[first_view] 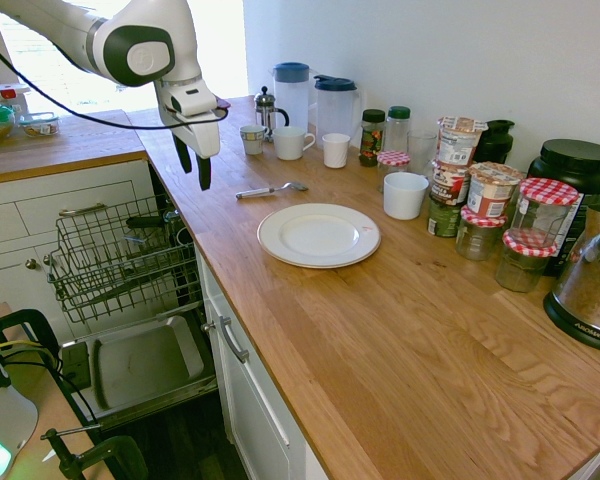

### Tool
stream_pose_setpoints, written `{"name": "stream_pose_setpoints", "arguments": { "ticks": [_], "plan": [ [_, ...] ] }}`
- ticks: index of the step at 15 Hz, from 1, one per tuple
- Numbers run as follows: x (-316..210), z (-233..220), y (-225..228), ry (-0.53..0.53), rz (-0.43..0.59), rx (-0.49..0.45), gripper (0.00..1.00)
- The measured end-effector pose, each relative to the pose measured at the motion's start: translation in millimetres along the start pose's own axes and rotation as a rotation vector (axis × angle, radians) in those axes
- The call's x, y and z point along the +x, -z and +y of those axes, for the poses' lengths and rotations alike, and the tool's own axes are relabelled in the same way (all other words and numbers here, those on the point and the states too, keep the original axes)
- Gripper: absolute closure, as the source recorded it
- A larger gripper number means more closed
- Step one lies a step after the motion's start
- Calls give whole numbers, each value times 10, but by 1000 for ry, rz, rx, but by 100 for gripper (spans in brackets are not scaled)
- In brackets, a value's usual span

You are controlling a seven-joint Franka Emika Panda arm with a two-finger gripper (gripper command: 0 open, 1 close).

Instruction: Put the spoon in the dishwasher

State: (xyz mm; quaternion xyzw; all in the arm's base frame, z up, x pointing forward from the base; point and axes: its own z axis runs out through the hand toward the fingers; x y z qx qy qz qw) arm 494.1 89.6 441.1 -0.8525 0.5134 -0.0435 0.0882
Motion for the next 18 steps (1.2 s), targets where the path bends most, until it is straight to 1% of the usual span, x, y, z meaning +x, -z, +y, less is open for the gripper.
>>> {"name": "stream_pose_setpoints", "arguments": {
  "ticks": [4, 6, 9, 11, 18],
  "plan": [
    [68, -778, -36, -218, 36, 36, 0],
    [169, -1045, -191, -304, 65, 18, 0],
    [375, -1282, -482, -407, 92, -24, 0],
    [507, -1378, -598, -448, 102, -41, 0],
    [904, -1579, -898, -505, 111, -84, 0]
  ]
}}
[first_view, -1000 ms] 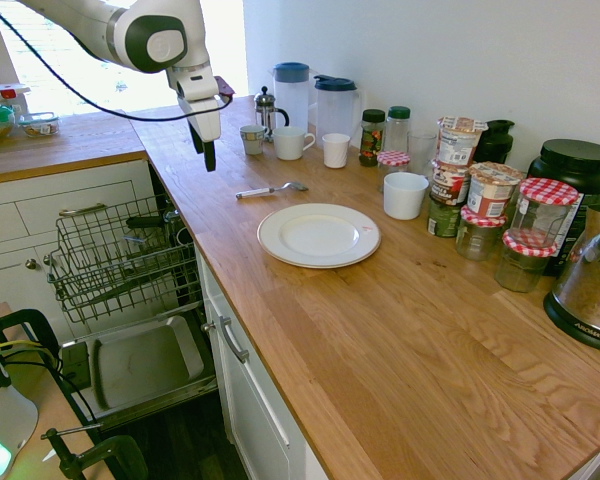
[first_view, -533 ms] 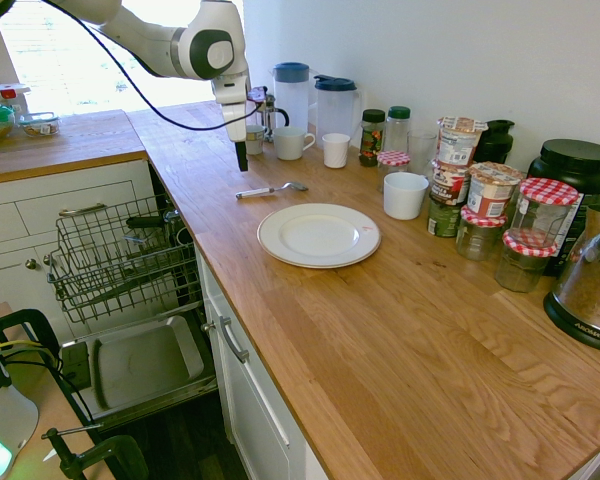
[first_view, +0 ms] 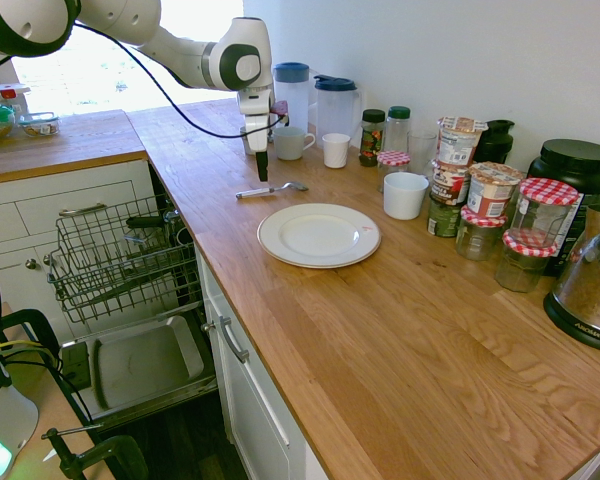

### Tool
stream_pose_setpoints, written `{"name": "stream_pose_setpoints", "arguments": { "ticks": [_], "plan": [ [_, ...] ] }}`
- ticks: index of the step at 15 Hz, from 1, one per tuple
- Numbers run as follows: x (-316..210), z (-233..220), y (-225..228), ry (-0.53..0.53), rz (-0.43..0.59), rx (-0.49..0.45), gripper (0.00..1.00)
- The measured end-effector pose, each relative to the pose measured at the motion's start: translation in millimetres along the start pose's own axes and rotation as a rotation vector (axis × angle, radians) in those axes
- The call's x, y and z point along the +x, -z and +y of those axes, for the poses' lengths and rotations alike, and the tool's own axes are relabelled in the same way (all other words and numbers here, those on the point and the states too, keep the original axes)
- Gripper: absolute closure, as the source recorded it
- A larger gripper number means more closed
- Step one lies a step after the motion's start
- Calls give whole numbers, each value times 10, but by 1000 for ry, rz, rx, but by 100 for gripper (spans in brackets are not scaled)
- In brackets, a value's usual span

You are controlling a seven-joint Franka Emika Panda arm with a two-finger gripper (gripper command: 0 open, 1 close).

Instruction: Put the spoon in the dishwasher

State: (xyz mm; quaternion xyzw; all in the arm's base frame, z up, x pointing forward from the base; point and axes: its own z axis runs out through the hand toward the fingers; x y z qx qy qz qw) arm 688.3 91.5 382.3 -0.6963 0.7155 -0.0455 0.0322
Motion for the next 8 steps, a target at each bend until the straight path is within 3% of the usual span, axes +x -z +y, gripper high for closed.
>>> {"name": "stream_pose_setpoints", "arguments": {
  "ticks": [7, 8],
  "plan": [
    [138, -111, -302, -36, -18, -38, 0],
    [153, -113, -312, -38, -22, -40, 100]
  ]
}}
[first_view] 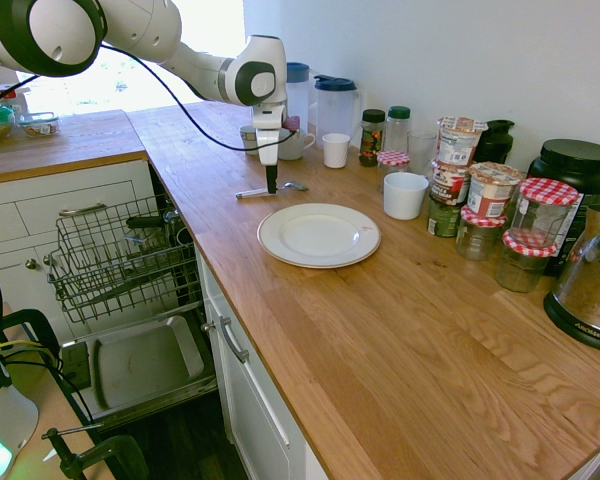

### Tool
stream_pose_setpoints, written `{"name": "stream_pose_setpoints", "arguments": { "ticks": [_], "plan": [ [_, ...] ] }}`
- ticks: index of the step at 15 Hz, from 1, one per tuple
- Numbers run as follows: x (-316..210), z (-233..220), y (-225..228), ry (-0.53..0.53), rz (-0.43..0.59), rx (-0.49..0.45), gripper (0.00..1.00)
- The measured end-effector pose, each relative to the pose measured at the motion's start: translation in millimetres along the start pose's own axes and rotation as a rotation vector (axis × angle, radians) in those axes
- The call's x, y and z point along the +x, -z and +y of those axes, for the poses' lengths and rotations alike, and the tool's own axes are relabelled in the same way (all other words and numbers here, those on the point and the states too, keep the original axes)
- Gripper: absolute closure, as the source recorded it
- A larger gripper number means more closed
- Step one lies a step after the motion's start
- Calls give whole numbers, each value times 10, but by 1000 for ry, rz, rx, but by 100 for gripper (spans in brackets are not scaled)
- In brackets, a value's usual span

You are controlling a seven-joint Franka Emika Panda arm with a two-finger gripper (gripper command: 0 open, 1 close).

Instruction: Put the spoon in the dishwasher

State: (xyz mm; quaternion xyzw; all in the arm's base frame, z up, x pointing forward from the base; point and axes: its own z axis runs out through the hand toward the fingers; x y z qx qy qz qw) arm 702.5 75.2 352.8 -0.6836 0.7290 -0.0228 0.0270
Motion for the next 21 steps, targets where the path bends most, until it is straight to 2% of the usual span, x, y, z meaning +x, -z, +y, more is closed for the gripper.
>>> {"name": "stream_pose_setpoints", "arguments": {
  "ticks": [21],
  "plan": [
    [97, -21, -145, 14, -17, -15, 100]
  ]
}}
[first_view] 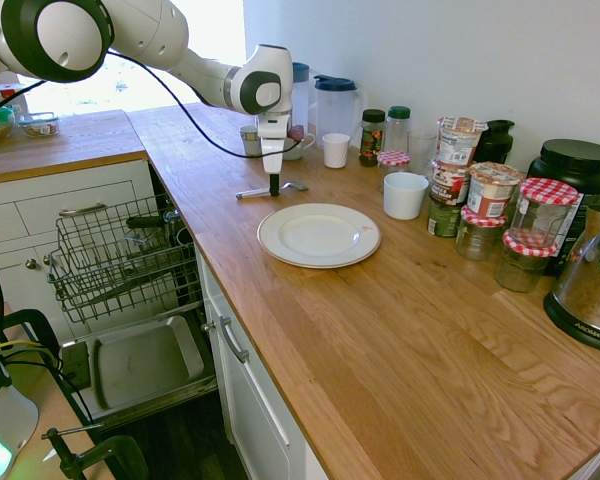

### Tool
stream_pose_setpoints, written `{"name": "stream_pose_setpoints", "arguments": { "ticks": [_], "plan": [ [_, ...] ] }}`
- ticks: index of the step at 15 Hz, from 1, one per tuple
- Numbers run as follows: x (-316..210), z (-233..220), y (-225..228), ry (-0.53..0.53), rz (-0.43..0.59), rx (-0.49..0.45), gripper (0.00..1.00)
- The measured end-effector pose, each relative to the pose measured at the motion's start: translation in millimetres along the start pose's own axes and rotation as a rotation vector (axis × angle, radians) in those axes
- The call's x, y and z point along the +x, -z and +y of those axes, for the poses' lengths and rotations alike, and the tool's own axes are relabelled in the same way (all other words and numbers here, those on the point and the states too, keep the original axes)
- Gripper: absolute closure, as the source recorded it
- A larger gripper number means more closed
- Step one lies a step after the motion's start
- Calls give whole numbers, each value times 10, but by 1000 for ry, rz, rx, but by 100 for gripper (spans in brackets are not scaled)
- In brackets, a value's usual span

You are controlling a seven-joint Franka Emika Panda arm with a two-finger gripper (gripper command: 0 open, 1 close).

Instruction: Put the spoon in the dishwasher

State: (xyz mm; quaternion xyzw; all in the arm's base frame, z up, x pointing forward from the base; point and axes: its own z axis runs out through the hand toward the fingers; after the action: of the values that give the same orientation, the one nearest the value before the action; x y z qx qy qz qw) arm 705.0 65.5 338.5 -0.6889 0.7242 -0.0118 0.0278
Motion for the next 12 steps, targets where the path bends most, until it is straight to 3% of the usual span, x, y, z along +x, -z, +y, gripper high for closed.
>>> {"name": "stream_pose_setpoints", "arguments": {
  "ticks": [6, 12],
  "plan": [
    [-120, -3, 57, 27, -5, 35, 100],
    [-548, 516, 768, 110, 3, 122, 100]
  ]
}}
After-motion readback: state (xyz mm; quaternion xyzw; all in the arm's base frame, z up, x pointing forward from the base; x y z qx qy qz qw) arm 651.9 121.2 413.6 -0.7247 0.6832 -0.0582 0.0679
